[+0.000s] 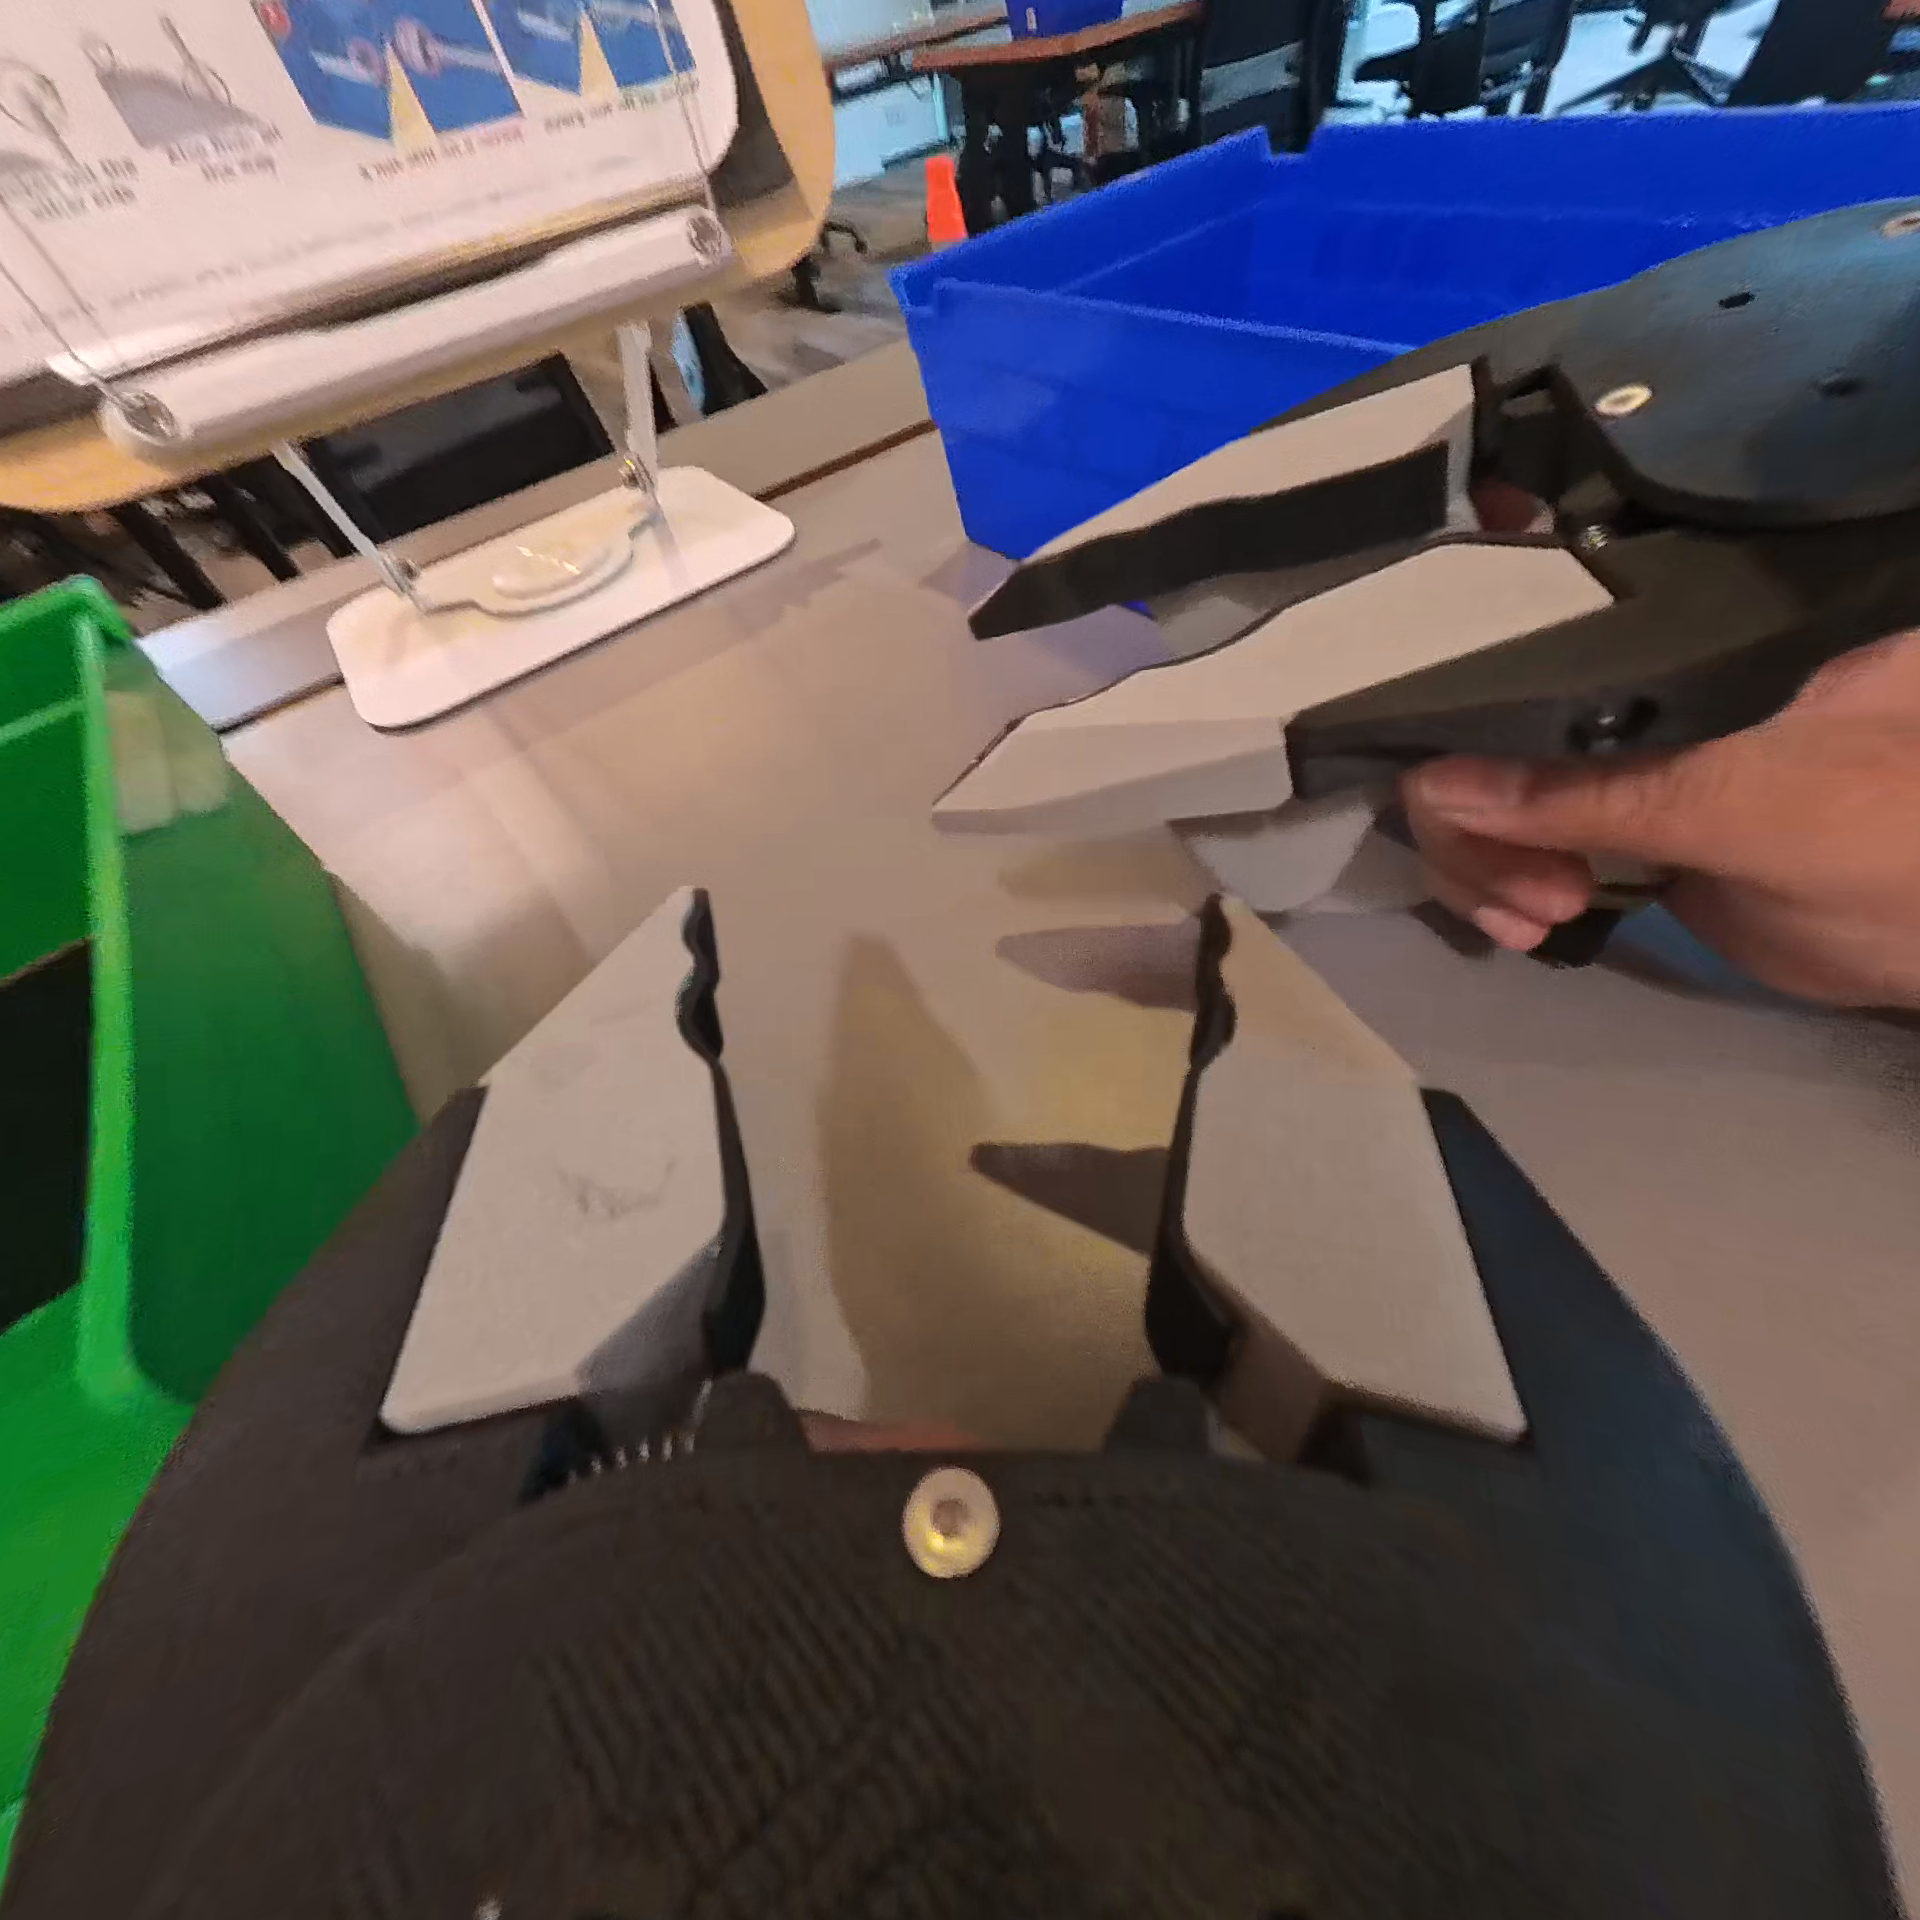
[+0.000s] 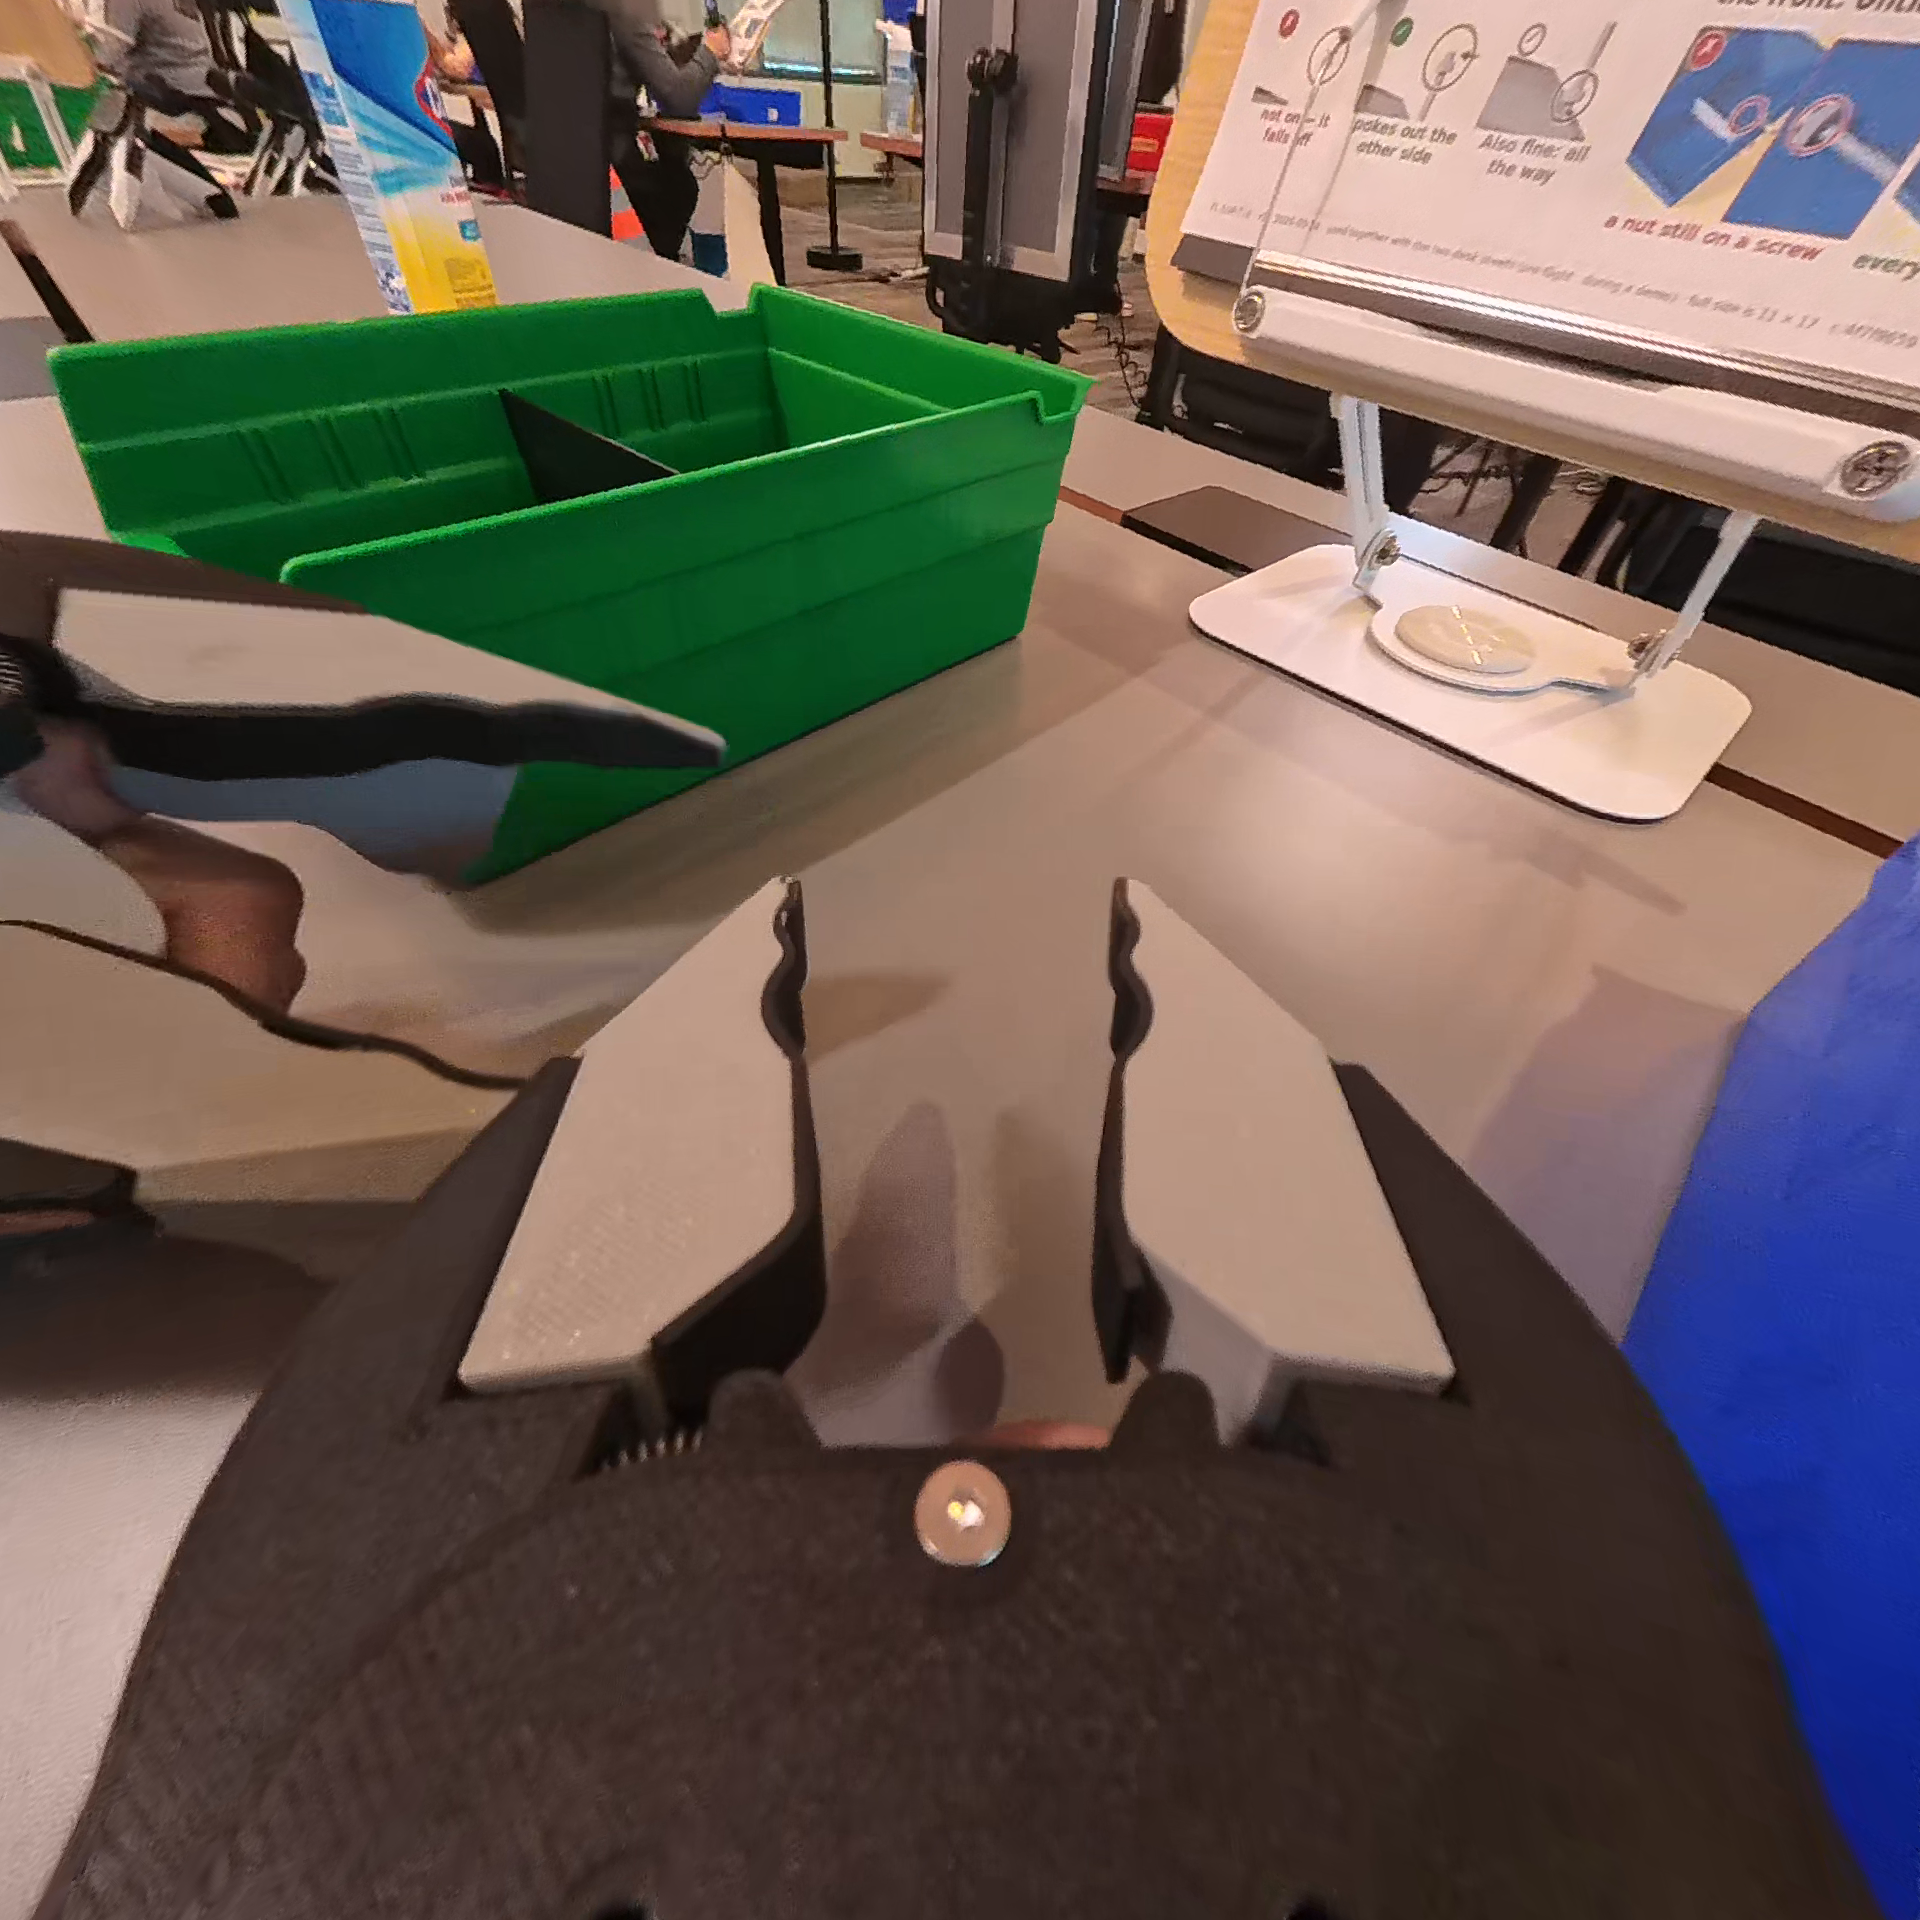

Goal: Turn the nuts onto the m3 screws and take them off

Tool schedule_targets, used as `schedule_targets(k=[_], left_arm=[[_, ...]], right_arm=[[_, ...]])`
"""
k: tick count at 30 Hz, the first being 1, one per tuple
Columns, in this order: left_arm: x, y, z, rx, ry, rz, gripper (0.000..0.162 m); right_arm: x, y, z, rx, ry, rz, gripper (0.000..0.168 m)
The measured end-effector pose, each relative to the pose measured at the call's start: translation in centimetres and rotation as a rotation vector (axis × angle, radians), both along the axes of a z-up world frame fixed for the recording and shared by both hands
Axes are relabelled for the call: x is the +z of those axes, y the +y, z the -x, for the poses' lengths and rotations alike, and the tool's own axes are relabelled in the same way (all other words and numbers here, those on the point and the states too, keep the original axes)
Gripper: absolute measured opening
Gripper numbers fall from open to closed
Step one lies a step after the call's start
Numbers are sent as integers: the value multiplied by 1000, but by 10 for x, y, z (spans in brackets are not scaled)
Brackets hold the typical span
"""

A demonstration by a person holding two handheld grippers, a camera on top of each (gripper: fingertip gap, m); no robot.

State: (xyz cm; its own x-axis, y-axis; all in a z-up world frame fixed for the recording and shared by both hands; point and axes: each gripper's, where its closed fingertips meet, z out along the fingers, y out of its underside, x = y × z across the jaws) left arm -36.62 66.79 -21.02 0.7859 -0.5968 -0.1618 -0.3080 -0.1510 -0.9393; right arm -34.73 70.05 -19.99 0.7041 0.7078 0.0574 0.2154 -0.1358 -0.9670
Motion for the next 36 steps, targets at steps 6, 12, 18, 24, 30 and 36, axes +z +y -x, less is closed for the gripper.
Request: schedule_targets(k=[6, 12, 18, 24, 30, 36], left_arm=[[5, 1, 6, 3, -71, 7, 92], [15, 2, 5, -5, -151, -18, 79], [10, -2, -4, -34, -97, -12, 85], [16, -4, 2, 10, -87, -75, 81], [23, -1, 13, 78, -129, -107, 74], [22, -2, 12, 102, -69, -143, 74]], right_arm=[[-5, 1, -2, 25, 16, 55, 57], [-7, 3, -2, 43, 46, 98, 57], [-5, -5, -1, 72, 58, 94, 57], [-3, -8, 8, 90, 78, 95, 55], [-10, 3, -9, -22, 44, 115, 58], [-10, 5, -13, -49, 6, 83, 57]])
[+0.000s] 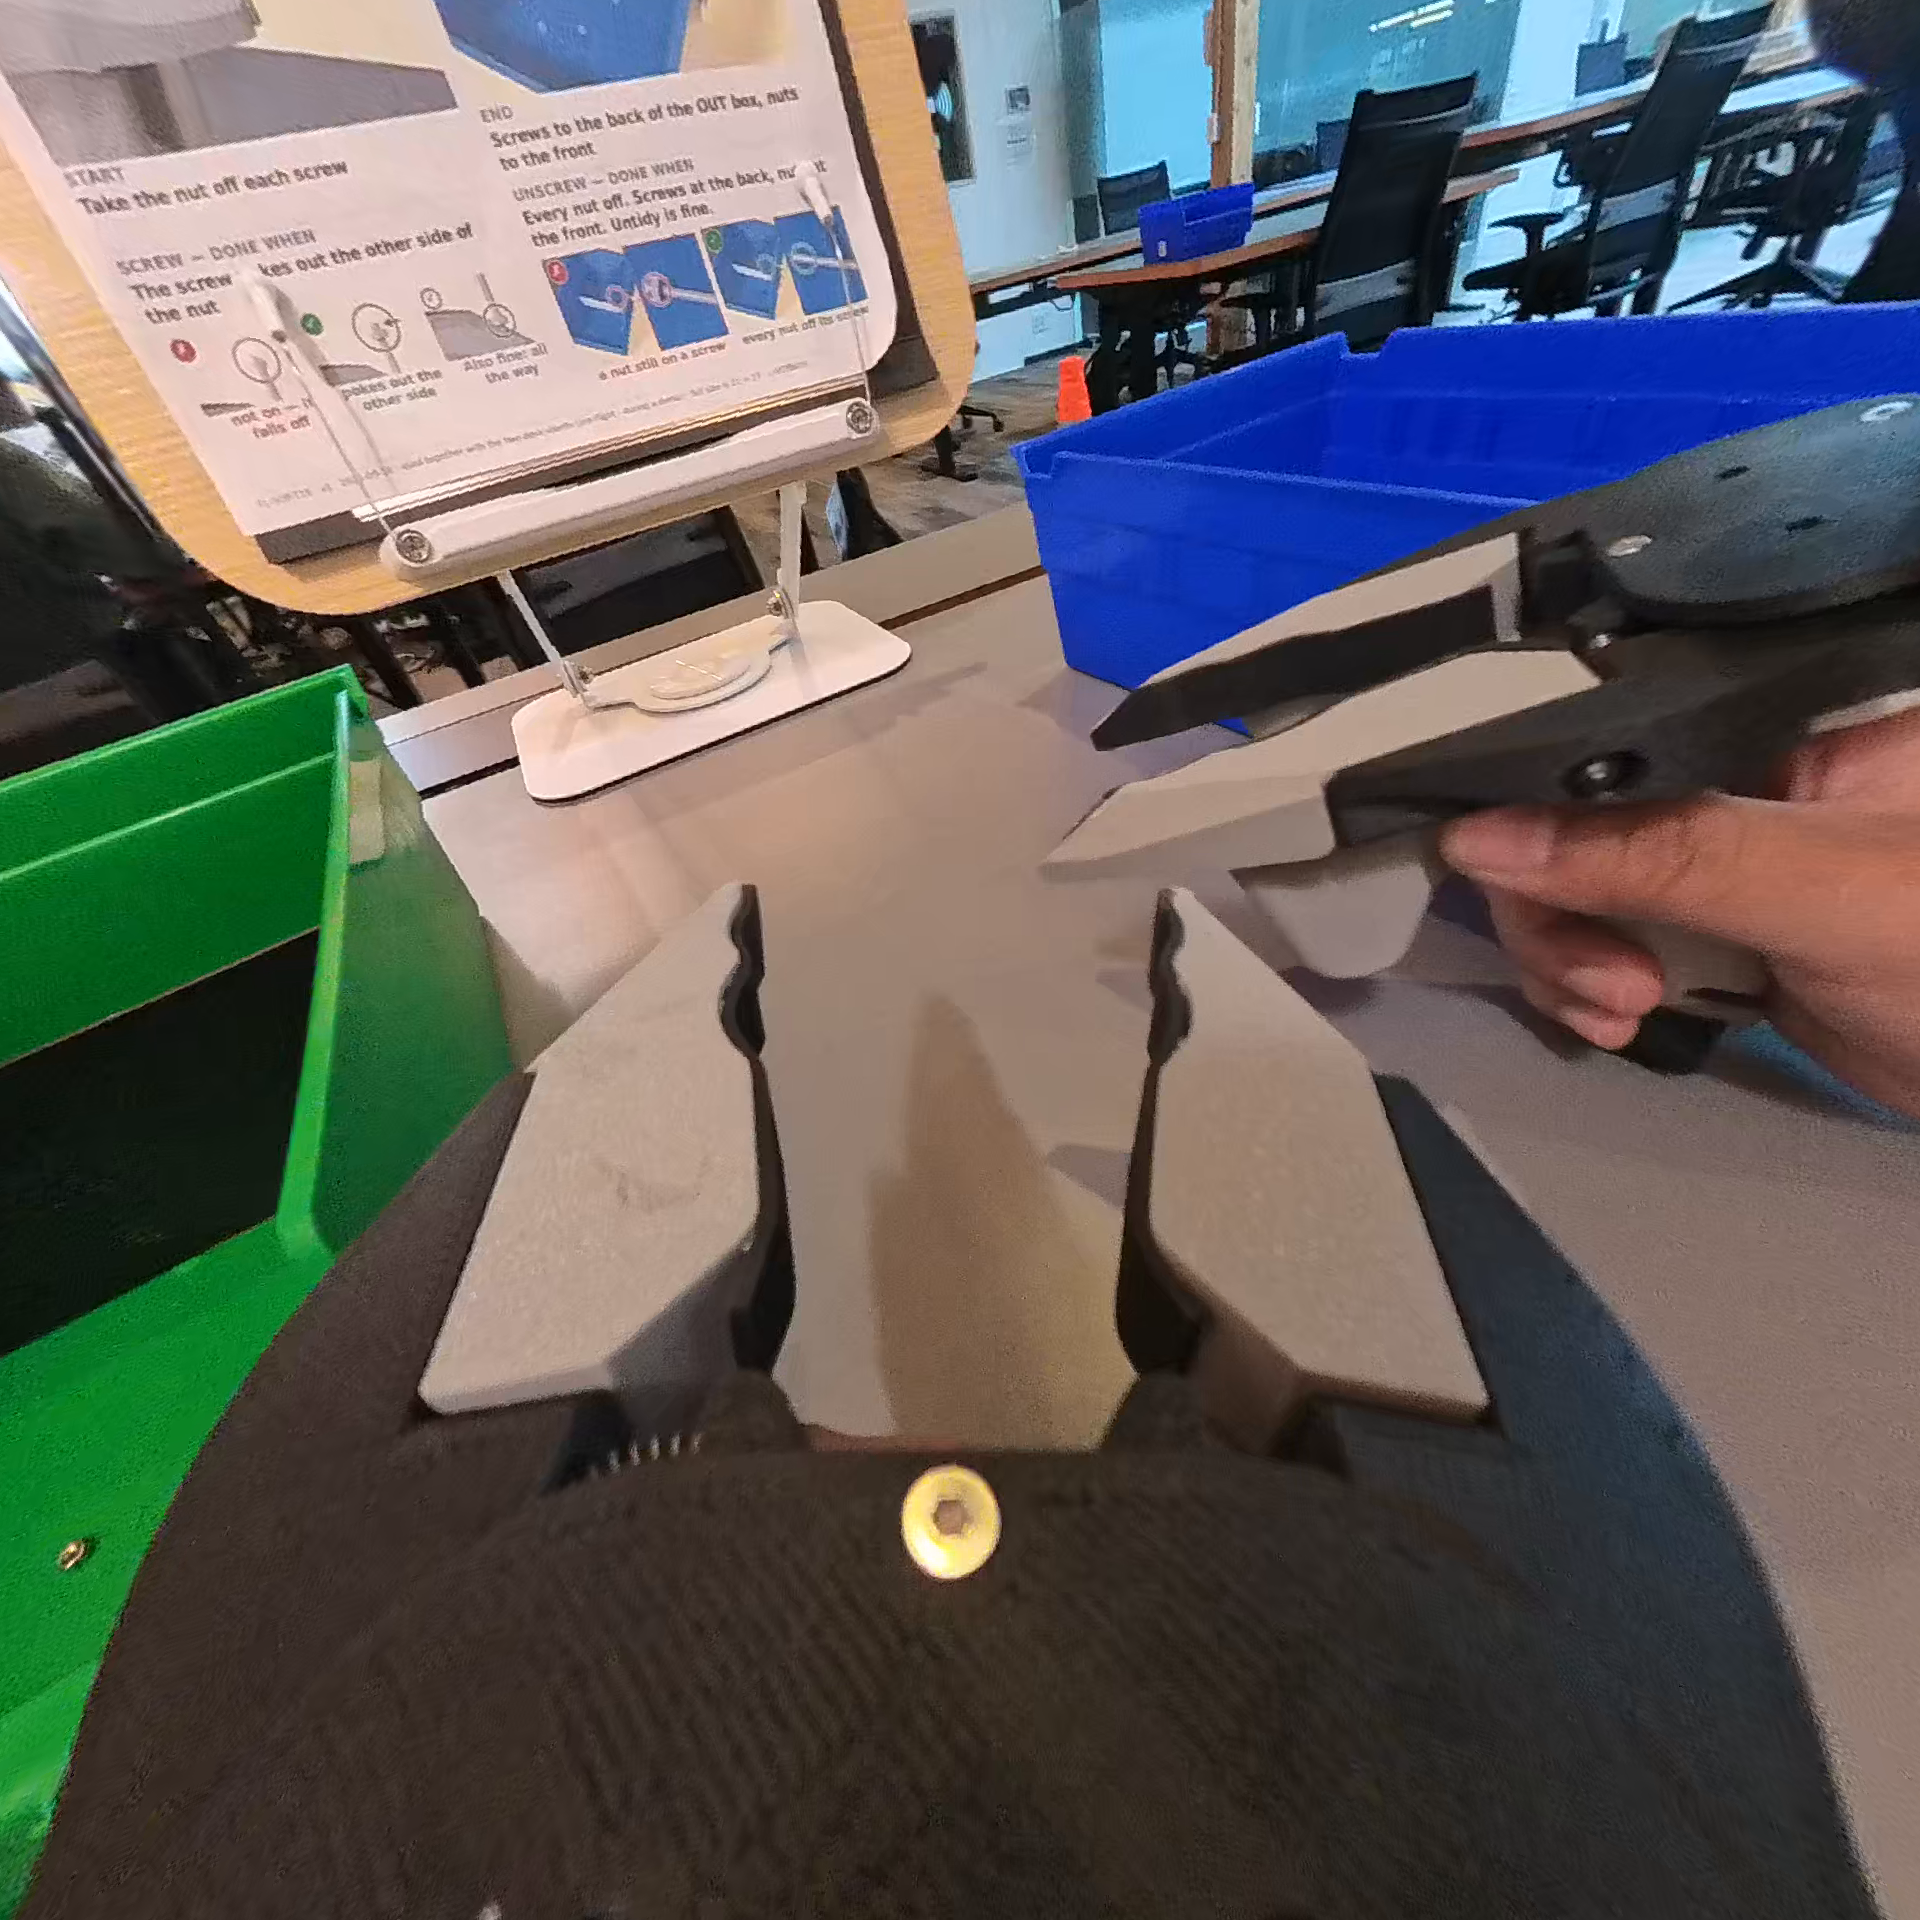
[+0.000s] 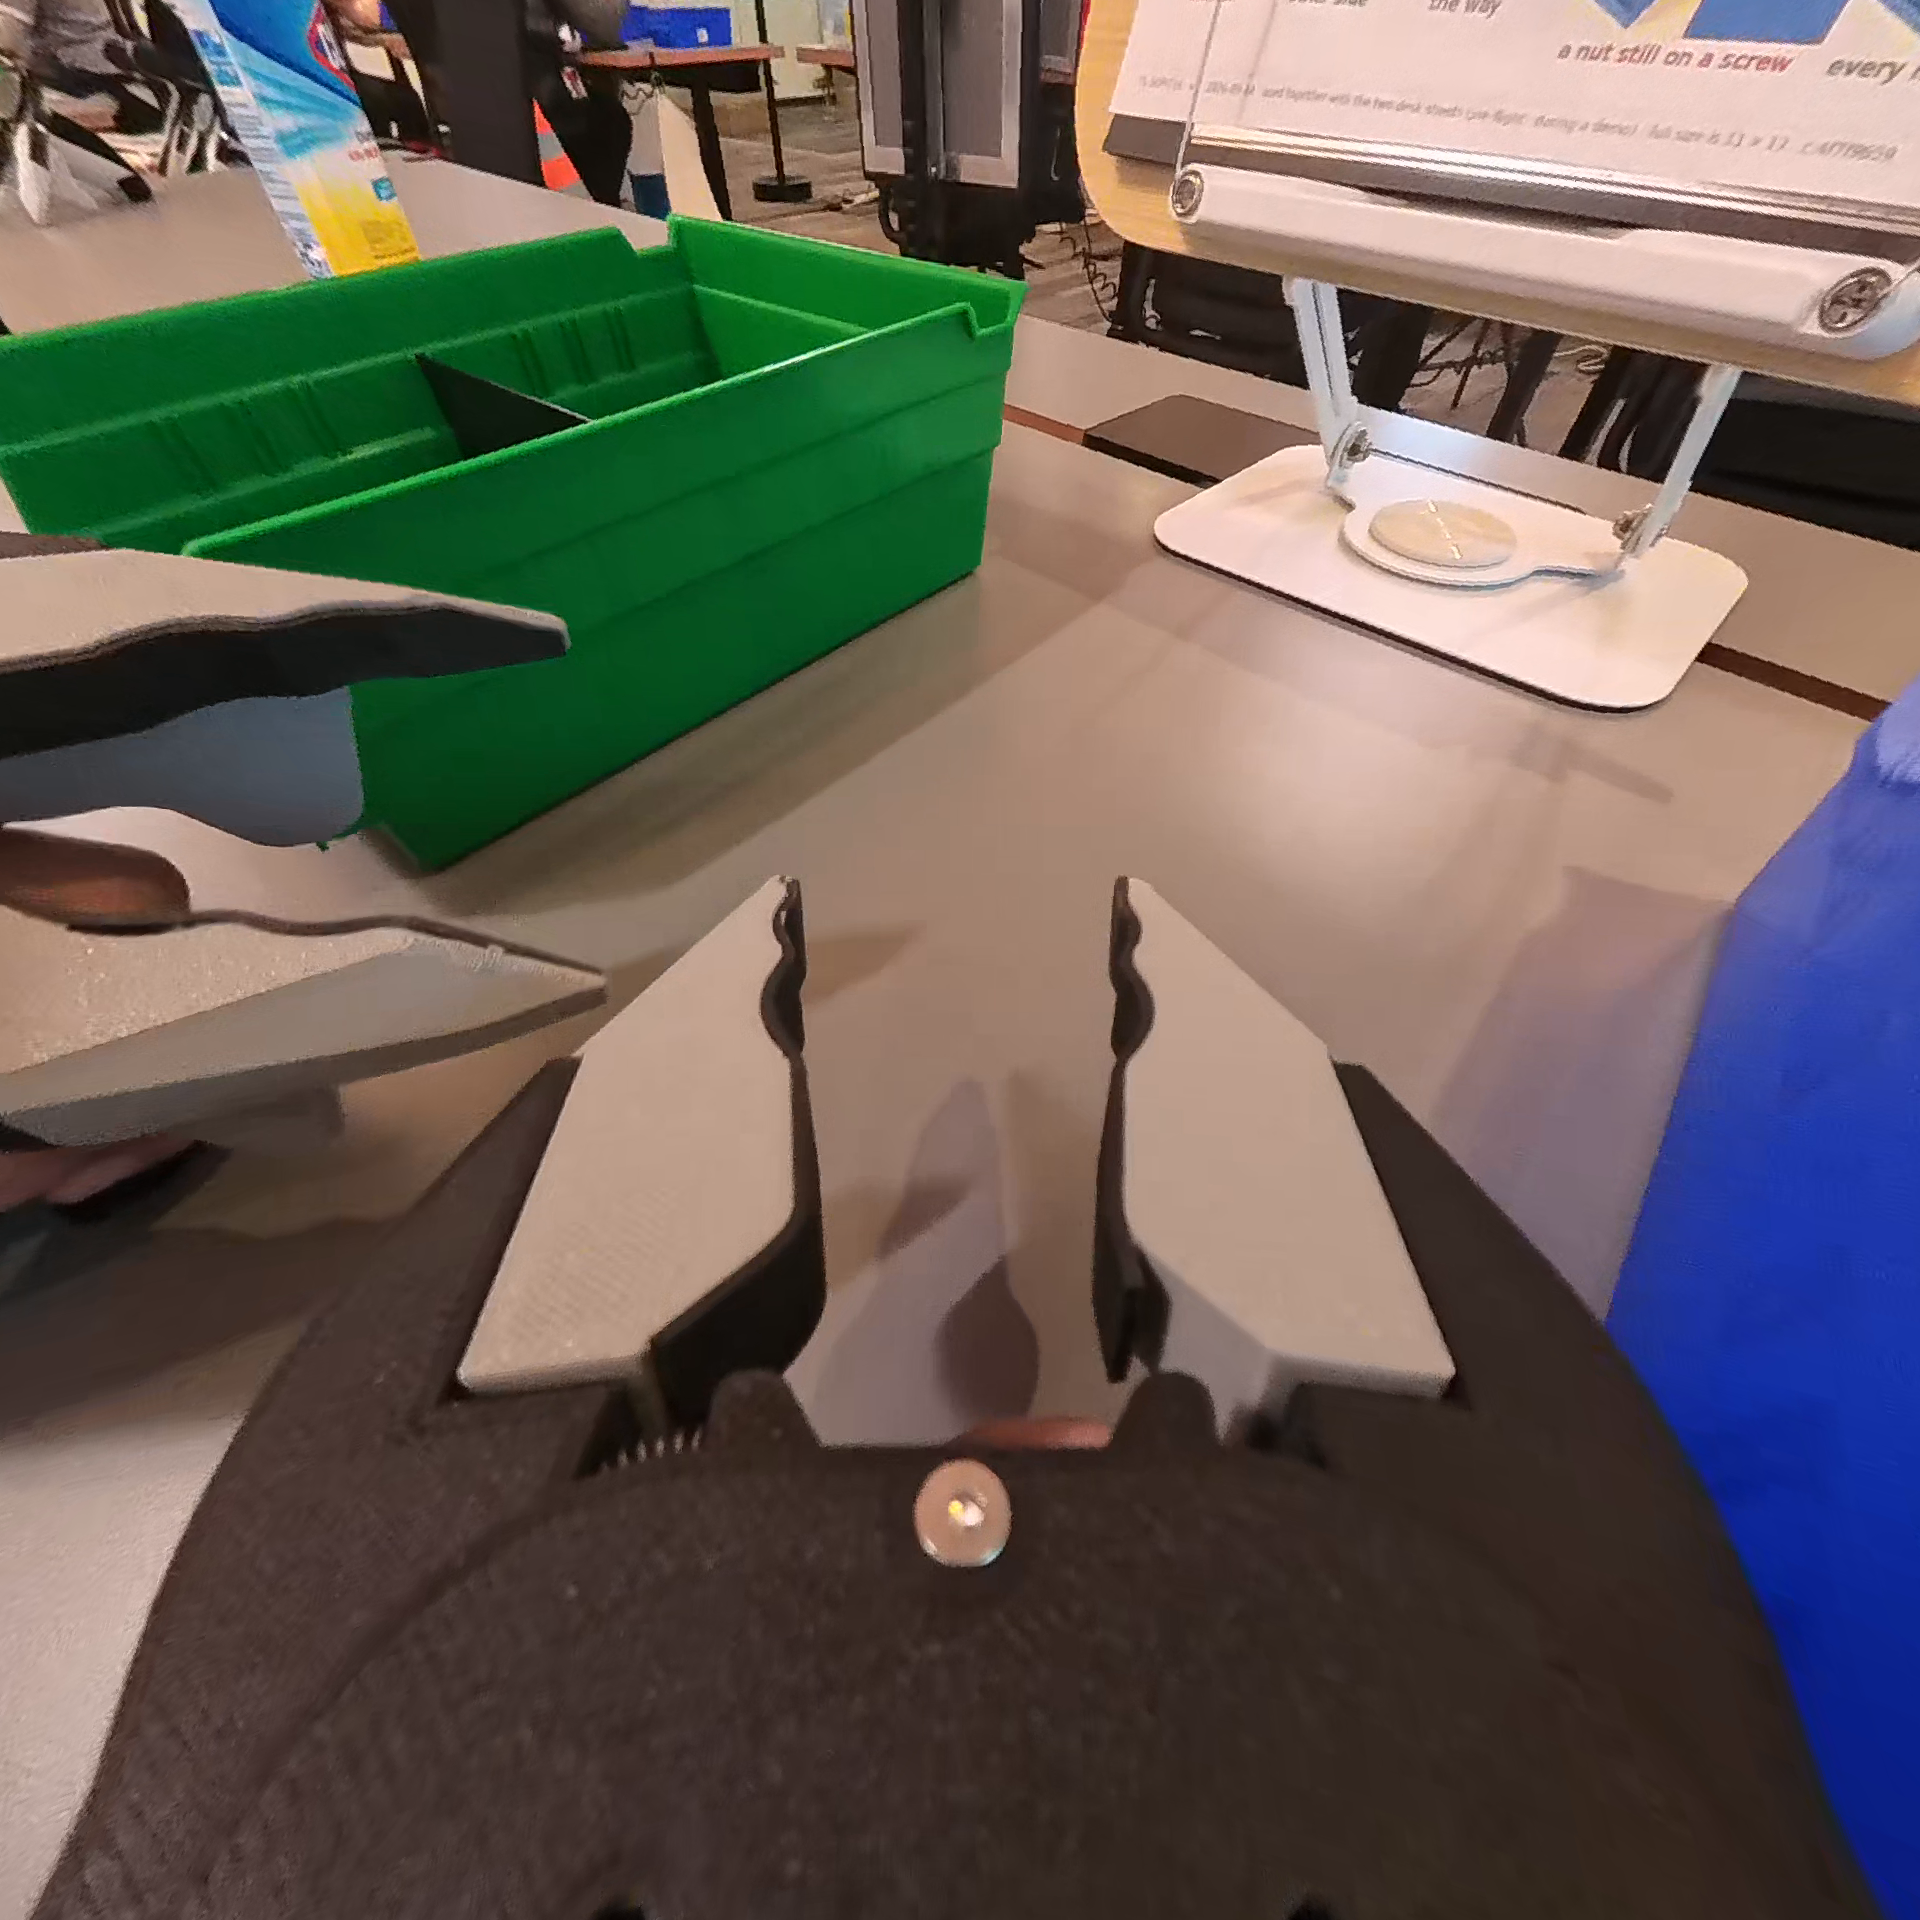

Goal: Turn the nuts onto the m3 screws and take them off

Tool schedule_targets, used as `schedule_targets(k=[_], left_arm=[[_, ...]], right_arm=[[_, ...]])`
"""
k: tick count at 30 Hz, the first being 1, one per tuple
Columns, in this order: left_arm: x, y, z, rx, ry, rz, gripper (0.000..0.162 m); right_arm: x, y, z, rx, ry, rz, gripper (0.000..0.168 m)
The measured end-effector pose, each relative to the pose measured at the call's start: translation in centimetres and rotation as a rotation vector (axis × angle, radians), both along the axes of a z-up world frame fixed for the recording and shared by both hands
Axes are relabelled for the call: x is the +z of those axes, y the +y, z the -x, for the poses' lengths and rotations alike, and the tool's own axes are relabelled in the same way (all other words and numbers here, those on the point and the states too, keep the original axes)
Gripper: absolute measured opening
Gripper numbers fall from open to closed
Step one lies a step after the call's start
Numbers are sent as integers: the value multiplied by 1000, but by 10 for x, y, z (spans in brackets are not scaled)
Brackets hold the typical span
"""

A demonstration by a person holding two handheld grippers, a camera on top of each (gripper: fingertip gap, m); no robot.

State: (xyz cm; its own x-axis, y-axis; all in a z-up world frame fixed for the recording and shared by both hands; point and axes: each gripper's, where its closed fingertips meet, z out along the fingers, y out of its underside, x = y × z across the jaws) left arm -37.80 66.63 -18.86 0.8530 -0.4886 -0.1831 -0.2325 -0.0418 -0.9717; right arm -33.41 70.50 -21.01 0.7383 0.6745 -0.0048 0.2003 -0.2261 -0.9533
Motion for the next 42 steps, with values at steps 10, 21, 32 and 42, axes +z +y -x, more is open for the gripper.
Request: schedule_targets(k=[10, 21, 32, 42], left_arm=[[-1, -4, -3, -35, -6, 12, 73], [-9, -5, -13, -60, 80, 17, 73], [-6, -4, -9, -24, 75, 1, 74], [-8, 18, 31, 132, 248, -86, 76]], right_arm=[[-3, 5, -4, -38, -6, 19, 56], [-1, 2, -3, -32, -24, -16, 56], [4, -6, 4, 21, -15, -39, 58], [10, -12, 9, 52, -36, -93, 57]])
